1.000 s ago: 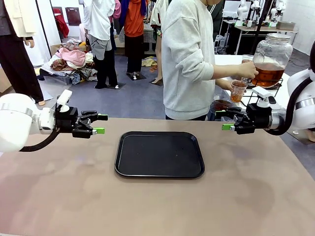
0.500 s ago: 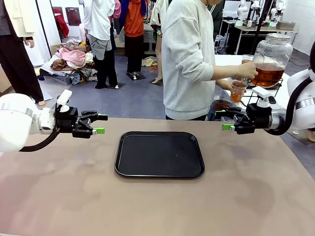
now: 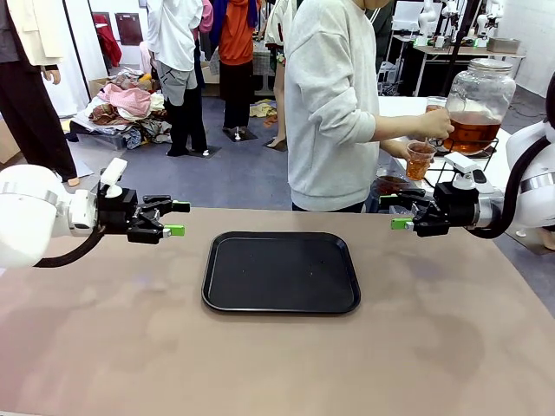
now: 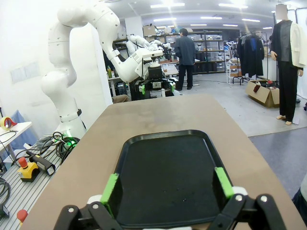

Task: Pour the drink into the iced cup.
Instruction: Open the gripper to release the iced cup you were holding.

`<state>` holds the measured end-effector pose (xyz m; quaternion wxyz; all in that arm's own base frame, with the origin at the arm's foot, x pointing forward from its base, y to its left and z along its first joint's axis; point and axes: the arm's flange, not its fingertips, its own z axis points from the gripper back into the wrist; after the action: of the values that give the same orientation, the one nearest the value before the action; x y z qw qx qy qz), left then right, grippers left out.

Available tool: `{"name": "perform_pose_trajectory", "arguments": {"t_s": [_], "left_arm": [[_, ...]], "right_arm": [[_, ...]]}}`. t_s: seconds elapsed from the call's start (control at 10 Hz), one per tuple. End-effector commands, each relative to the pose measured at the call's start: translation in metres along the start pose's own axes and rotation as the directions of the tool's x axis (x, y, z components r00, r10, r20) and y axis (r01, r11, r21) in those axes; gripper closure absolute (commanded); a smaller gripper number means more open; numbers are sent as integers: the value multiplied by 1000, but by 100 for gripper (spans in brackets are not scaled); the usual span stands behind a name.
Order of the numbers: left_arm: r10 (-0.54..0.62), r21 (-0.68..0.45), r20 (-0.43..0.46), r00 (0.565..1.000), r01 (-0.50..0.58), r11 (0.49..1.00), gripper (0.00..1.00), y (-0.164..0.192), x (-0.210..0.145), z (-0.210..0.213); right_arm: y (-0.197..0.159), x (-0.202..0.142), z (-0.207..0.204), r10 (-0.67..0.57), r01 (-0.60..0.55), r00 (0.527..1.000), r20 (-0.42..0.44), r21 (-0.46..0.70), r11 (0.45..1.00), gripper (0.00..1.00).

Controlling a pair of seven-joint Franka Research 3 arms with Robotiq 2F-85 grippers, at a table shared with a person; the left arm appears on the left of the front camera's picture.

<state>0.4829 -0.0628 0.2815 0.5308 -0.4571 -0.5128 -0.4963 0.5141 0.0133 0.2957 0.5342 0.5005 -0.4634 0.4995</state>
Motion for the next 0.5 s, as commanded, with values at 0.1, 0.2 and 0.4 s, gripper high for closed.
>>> {"name": "perform_pose_trajectory", "arguments": {"t_s": [0.1, 0.2, 0.4], "left_arm": [[6, -1, 0, 1000, -6, 1000, 0, 1, 2, -1], [6, -1, 0, 1000, -6, 1000, 0, 1, 2, -1], [6, -1, 0, 1000, -6, 1000, 0, 1, 2, -1]], "right_arm": [[-1, 3, 0, 1, -1, 1000, -1, 1, 1000, 0], [-1, 3, 0, 1, -1, 1000, -1, 1, 1000, 0], [-1, 3, 0, 1, -1, 1000, -1, 1, 1000, 0]]}}
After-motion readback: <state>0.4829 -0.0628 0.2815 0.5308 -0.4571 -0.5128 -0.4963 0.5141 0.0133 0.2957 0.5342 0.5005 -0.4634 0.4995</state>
